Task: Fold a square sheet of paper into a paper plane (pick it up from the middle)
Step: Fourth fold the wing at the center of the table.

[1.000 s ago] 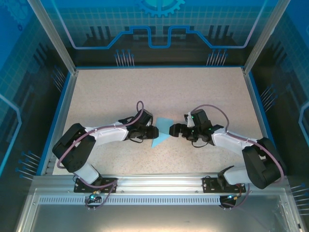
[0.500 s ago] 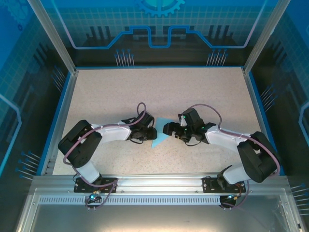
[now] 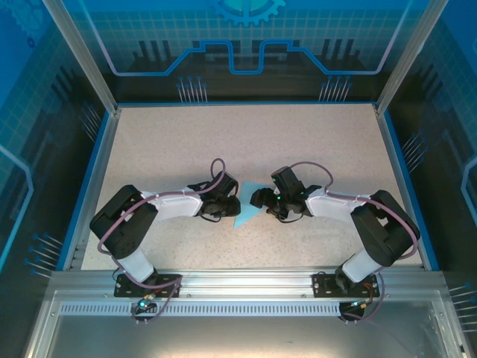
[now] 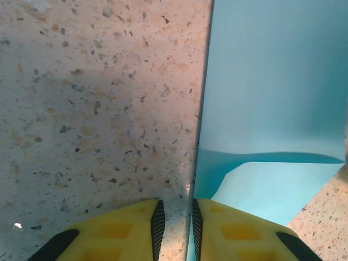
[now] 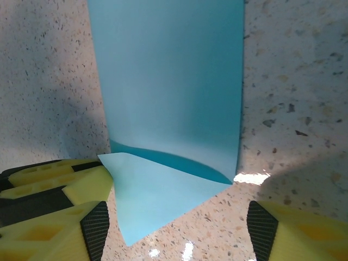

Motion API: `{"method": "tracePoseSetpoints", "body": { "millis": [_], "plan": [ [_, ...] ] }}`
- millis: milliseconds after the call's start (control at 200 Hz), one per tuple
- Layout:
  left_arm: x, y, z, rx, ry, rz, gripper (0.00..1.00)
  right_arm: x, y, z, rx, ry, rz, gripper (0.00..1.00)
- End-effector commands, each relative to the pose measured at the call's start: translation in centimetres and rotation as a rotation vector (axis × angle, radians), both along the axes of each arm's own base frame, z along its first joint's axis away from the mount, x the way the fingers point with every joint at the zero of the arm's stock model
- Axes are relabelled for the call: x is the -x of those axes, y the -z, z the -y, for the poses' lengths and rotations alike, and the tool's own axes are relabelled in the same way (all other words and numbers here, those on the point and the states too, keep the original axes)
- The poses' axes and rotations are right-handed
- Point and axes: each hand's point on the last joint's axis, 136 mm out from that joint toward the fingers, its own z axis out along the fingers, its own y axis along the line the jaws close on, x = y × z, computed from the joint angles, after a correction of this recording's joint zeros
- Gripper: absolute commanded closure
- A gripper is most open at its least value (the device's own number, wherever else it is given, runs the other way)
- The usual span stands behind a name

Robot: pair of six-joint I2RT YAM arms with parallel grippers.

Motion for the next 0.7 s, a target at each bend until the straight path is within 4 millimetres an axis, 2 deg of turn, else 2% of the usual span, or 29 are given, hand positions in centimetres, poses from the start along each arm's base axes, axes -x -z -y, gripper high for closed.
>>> {"method": "tracePoseSetpoints", "body": {
  "millis": [0, 305, 695],
  "plan": [
    [-0.3, 1.8, -1.6, -0.081, -0.047, -0.012, 0.78, -0.4, -0.2, -0.7, 0.001, 0.010, 0.000, 0.31],
    [-0.2, 1.9, -1.7, -0.083, -0.050, -0.019, 0.79, -0.6, 0.6, -1.2, -0.014, 0.011, -0.018, 0.31],
    [-0.3, 2.0, -1.4, -0.079, -0.045, -0.022, 0.79, -1.4, 0.1, -2.1, -0.059, 0.024, 0.009, 0.35]
  ]
}}
